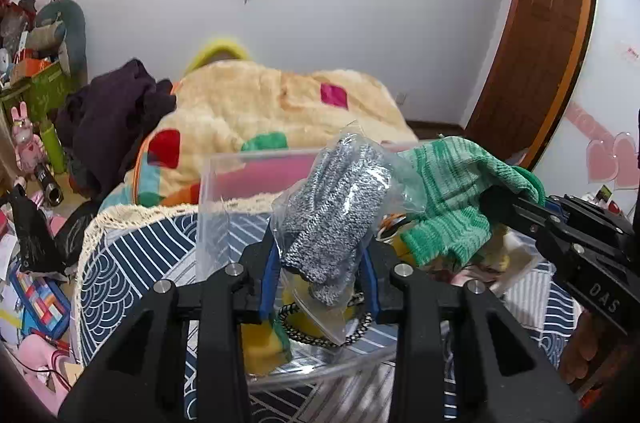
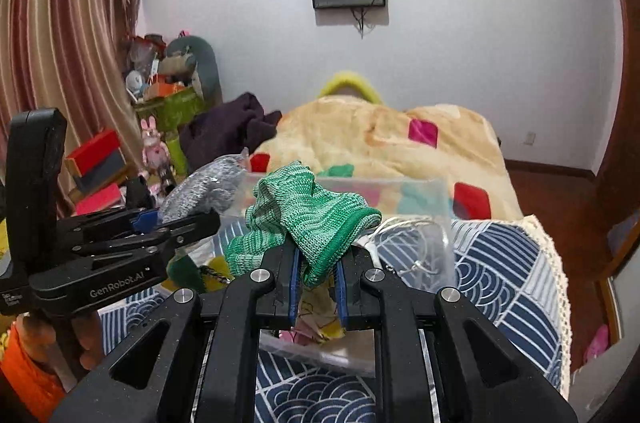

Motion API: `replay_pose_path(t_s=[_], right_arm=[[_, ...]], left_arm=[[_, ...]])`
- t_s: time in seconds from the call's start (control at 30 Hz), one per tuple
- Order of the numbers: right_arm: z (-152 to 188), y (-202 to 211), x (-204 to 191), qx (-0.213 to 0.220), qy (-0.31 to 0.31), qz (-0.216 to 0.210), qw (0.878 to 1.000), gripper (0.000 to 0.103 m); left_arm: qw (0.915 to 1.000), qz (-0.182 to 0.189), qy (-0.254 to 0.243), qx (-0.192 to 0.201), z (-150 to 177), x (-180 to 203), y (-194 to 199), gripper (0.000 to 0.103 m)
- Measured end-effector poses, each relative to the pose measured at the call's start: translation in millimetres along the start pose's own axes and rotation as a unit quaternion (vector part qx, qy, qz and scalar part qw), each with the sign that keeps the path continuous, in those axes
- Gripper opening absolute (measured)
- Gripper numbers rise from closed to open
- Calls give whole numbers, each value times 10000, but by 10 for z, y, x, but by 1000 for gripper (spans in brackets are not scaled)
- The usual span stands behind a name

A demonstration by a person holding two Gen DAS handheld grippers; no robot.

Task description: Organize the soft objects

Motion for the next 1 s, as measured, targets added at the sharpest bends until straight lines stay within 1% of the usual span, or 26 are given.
replay_pose_path(t_s=[0.13,0.2,0.23,0.27,0.3,0.33,0.37,0.4,0.43,0.53,0.63,0.8,1.0], right_arm=[[67,-106,-13,-195,103,88,9997,14],[96,-122,-9,-260,151,142,9994,15],[80,-139,2,-296,159,154,9993,20],[84,-143,2,-347,166,160,9991,29],[85,-133,1,-370,167,148,9991,34],[72,-127,5,-357,166,151,9991,45],[72,-97,7,-310,181,184,9992,54],[72,-71,14,-253,212,219,9992,56],[71,-26,12,-197,253,250,9992,59],[47,58,32,-136,267,247,9992,60],[-2,202,36,23,239,188,9995,60],[-87,575,-8,420,244,-1,9988,60],[-111,1078,-143,917,388,-193,9948,60]], left_arm=[[9998,72,107,-167,56,-33,-132,35],[9996,98,143,-221,69,-40,-160,39],[9995,109,158,-242,78,-40,-161,40],[9995,111,167,-246,85,-38,-153,43],[9995,119,168,-236,88,-33,-139,49],[9996,117,162,-205,89,-25,-108,53],[9998,89,149,-131,82,-11,-51,60],[9999,62,132,-75,74,-2,-9,64],[10000,24,95,-11,61,13,47,64],[9999,-17,-7,162,23,61,241,65],[9992,2,-67,387,-16,118,464,65],[9963,-50,-221,831,-58,259,897,65],[9906,-57,-358,1317,-77,425,1419,65]])
Point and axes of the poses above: each gripper's, at about its wrist camera, not at the fingertips, and y roughly against the way its jaws point, x to its right, z to its underside, the point moved 5 cm from there along -y, roughly the way its jaws point, and after that the axes turned 12 degrees about -y, right-handed, at the moved point
